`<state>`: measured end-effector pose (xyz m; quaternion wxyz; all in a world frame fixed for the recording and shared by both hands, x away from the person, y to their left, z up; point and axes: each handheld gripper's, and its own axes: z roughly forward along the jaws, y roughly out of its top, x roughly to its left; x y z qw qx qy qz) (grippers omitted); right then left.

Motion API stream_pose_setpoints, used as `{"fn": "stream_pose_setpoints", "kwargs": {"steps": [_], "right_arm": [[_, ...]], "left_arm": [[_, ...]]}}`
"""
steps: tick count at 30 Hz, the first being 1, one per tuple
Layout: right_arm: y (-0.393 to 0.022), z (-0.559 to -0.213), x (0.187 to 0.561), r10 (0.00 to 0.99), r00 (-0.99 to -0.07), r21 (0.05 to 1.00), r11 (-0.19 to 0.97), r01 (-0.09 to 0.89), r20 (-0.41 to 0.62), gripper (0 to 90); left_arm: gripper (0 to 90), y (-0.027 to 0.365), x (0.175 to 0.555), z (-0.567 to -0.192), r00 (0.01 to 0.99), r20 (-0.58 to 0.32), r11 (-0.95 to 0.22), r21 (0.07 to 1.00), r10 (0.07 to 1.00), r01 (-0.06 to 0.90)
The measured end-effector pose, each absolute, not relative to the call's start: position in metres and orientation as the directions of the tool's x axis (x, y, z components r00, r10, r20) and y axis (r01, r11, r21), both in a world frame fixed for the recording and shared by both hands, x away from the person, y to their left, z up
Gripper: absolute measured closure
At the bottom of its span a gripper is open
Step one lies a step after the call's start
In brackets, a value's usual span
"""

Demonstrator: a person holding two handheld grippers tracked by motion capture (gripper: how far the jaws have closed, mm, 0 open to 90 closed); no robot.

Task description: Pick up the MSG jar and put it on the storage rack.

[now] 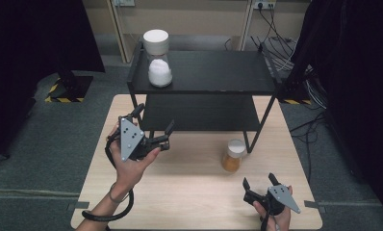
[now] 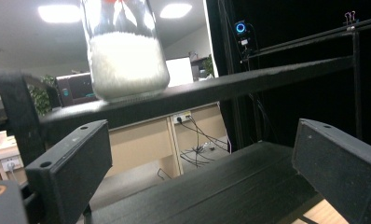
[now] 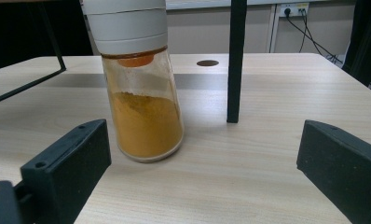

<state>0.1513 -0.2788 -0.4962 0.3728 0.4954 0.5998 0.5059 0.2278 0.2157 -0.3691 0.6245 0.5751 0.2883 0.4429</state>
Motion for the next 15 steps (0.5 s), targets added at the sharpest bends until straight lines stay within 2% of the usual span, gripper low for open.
{"fn": "stream_pose_setpoints", "kwargs": {"steps": [15], "right_arm": [[-0.279,-0.496,0.151,0.971,-0.231,0.976,-0.002,0.216,0.053,2.9]], "left_arm": [[4.3,0.217,0.220,-0.399,0.445,0.147,-0.074,0.982,0.883,-0.176]]}}
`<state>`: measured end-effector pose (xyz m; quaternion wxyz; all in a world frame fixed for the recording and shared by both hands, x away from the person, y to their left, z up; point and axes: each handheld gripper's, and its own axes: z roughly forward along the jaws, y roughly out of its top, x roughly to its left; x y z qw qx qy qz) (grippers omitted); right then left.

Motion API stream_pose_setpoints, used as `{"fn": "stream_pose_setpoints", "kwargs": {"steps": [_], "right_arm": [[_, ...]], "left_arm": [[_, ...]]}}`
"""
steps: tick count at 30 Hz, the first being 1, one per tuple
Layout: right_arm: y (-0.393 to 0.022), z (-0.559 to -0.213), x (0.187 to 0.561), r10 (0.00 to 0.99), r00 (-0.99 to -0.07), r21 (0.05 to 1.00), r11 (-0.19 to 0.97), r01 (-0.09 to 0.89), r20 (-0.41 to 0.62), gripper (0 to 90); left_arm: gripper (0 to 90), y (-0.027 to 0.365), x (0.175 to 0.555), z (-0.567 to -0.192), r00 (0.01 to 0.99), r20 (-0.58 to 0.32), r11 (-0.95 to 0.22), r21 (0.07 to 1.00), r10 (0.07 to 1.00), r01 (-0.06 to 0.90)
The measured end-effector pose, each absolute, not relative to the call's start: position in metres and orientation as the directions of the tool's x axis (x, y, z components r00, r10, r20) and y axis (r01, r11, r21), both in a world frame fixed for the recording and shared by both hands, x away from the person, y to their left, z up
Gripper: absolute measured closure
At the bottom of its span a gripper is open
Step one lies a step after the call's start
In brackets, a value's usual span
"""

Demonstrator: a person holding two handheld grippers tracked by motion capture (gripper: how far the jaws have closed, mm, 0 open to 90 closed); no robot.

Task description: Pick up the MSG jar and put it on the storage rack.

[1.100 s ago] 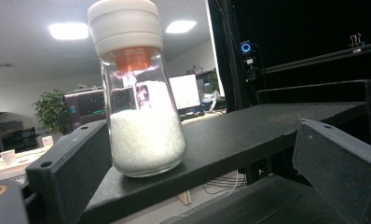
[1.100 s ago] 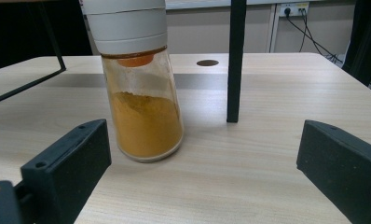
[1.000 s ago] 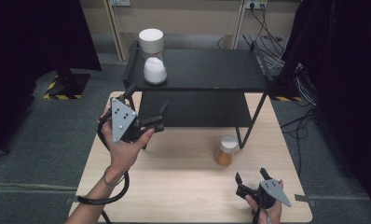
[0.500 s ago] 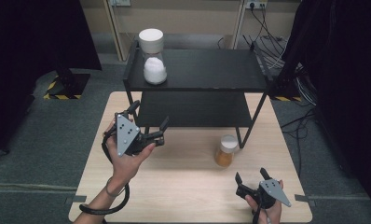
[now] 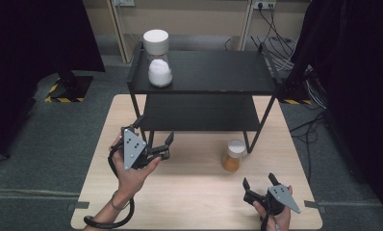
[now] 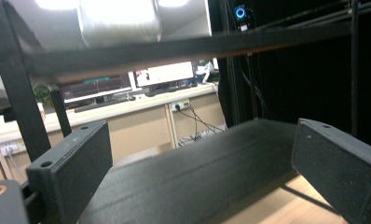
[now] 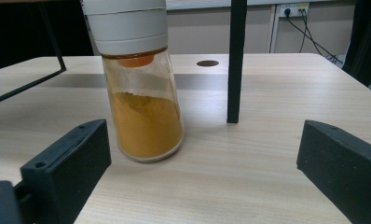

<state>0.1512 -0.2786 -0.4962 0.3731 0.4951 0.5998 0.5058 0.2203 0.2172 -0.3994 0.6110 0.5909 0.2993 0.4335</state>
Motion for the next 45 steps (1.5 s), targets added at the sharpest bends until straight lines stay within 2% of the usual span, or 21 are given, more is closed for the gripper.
{"fn": "stream_pose_setpoints", "kwargs": {"steps": [14,34,45], "right_arm": [[-0.279,-0.496,0.151,0.971,-0.231,0.977,-0.004,0.215,0.054,2.9],[-0.278,-0.497,0.151,0.972,-0.231,0.977,0.000,0.212,0.050,2.9],[-0.278,-0.497,0.150,0.972,-0.230,0.977,0.001,0.211,0.048,2.9]], "left_arm": [[4.6,0.216,0.219,-0.440,0.455,0.115,-0.093,0.993,0.883,-0.070],[5.5,0.215,0.212,-0.500,0.430,0.015,-0.051,0.996,0.903,0.071],[5.9,0.211,0.207,-0.519,0.412,0.003,-0.047,0.994,0.911,0.096]]}}
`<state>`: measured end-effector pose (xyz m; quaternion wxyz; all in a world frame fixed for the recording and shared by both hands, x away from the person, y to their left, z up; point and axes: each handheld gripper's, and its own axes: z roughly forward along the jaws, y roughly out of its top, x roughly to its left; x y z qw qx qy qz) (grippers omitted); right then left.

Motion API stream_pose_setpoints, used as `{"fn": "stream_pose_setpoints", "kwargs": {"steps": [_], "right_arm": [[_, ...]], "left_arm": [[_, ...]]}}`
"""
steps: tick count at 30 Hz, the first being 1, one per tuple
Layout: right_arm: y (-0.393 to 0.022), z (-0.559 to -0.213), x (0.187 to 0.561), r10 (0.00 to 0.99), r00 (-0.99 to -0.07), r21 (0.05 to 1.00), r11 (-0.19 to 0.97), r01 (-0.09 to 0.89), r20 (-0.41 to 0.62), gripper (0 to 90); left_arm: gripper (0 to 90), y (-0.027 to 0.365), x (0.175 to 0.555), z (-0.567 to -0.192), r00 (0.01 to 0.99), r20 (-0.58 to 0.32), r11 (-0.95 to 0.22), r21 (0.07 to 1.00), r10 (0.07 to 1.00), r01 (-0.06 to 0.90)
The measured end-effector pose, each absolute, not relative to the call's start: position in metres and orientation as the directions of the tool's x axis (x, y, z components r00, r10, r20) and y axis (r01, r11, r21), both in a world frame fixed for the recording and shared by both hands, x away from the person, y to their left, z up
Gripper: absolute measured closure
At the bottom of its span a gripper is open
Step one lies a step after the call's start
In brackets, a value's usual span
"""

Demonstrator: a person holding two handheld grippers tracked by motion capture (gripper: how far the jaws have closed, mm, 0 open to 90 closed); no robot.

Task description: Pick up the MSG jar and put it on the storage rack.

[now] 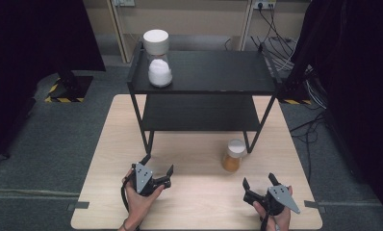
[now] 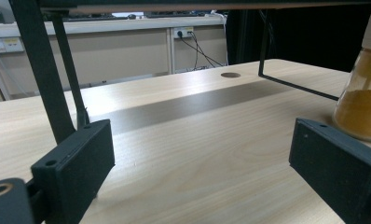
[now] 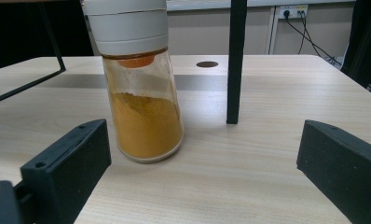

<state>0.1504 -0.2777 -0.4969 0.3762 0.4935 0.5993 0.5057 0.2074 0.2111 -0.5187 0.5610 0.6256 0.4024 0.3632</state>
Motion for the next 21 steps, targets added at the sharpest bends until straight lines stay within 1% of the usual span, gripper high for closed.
{"fn": "stream_pose_setpoints", "kwargs": {"steps": [21], "right_arm": [[-0.2781,-0.4969,0.1505,0.972,-0.230,0.977,-0.003,0.212,0.053,2.8]], "left_arm": [[6.5,0.2110,0.2050,-0.5205,0.410,0.006,-0.051,0.994,0.912,0.099]]}}
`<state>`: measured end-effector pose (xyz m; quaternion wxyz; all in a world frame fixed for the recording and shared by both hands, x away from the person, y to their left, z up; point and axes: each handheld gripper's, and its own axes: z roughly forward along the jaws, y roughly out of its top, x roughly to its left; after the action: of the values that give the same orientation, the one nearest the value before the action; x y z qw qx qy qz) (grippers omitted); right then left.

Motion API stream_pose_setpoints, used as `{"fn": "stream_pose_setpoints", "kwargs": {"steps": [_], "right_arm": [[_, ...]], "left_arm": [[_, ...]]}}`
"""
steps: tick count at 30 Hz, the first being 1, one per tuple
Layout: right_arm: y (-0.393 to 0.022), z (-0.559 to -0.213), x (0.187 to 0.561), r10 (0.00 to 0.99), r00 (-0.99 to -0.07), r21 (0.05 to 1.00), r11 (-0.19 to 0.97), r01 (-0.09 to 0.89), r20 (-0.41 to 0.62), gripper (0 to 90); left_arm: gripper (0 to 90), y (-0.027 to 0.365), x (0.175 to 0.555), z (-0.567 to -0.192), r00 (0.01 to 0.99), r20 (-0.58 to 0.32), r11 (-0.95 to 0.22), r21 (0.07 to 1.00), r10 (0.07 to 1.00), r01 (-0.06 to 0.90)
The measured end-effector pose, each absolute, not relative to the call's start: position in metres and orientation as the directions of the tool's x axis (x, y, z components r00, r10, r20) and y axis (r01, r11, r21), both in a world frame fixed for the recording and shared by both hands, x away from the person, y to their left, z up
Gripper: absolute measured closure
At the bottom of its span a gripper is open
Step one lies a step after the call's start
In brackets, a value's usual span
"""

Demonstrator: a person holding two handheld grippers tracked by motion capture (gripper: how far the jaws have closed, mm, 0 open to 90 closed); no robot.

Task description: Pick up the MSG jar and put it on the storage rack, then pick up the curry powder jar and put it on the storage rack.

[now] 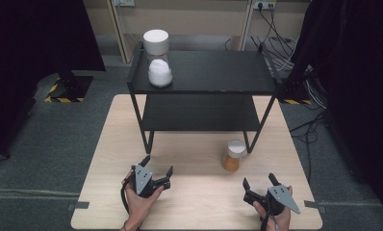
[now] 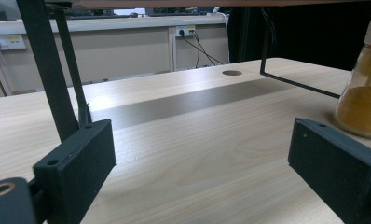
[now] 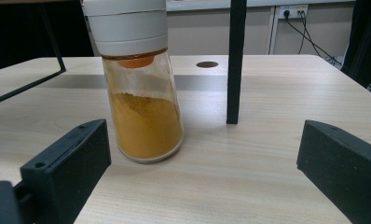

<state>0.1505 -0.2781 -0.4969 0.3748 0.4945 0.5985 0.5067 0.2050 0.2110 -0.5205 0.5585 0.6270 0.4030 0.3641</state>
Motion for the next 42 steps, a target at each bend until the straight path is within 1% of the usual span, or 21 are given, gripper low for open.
{"fn": "stream_pose_setpoints", "kwargs": {"steps": [21,26,32,42], "right_arm": [[-0.280,-0.498,0.151,0.969,-0.241,0.979,-0.007,0.205,0.057,2.6],[-0.283,-0.502,0.152,0.961,-0.266,0.982,-0.019,0.187,0.069,2.6],[-0.278,-0.497,0.160,0.945,-0.324,0.990,-0.007,0.139,0.052,3.0],[-0.261,-0.484,0.188,0.929,-0.369,0.992,0.019,0.127,0.029,3.0]], "left_arm": [[6.5,0.212,0.205,-0.522,0.410,-0.003,-0.040,0.995,0.912,0.096],[6.5,0.212,0.205,-0.522,0.410,-0.008,-0.034,0.995,0.912,0.097],[6.5,0.212,0.205,-0.521,0.411,-0.004,-0.040,0.994,0.912,0.099],[6.5,0.212,0.206,-0.521,0.412,-0.004,-0.042,0.994,0.911,0.102]]}}
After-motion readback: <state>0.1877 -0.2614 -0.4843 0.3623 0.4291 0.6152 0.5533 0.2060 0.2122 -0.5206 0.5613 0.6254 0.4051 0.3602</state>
